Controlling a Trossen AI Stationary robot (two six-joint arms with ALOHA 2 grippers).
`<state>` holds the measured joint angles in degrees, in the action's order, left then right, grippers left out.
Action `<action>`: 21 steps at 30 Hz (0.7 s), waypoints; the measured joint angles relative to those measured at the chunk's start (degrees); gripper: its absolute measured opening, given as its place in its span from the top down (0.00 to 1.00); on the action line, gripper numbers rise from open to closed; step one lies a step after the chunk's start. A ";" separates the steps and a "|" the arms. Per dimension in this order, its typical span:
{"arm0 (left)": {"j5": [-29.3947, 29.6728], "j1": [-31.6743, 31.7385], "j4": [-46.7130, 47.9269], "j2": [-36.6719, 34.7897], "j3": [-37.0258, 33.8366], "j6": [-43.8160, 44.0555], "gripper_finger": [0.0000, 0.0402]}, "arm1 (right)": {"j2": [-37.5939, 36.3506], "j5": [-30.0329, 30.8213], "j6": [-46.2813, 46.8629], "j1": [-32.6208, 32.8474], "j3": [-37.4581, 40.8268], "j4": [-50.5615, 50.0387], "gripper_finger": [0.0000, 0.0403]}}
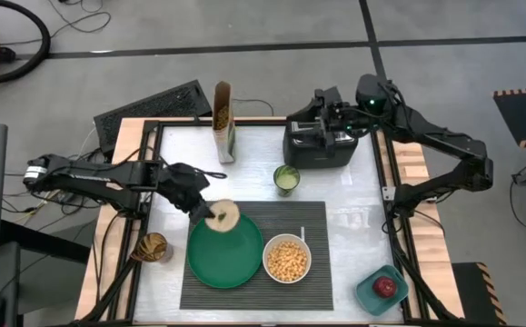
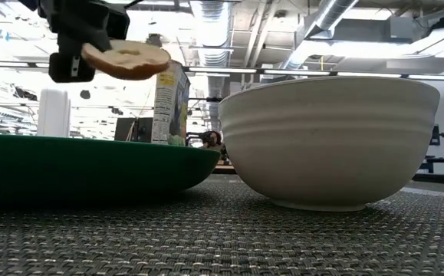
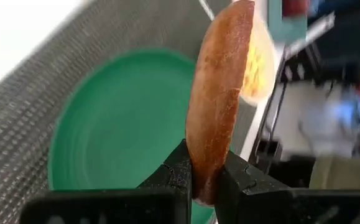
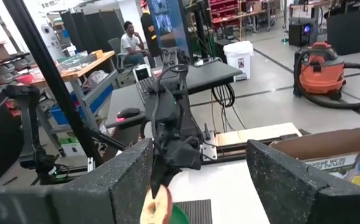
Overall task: Arrange a breakfast setting
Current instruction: Put the bagel on the green plate
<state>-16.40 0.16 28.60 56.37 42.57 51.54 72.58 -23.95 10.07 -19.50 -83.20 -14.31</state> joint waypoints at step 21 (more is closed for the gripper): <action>-24.21 0.26 -11.93 24.63 -4.63 -19.65 0.95 | 0.87 0.04 0.00 1.55 0.04 -2.05 0.29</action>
<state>-40.61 0.43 16.67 81.00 37.93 31.88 73.45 -23.91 10.07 -17.96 -83.15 -16.37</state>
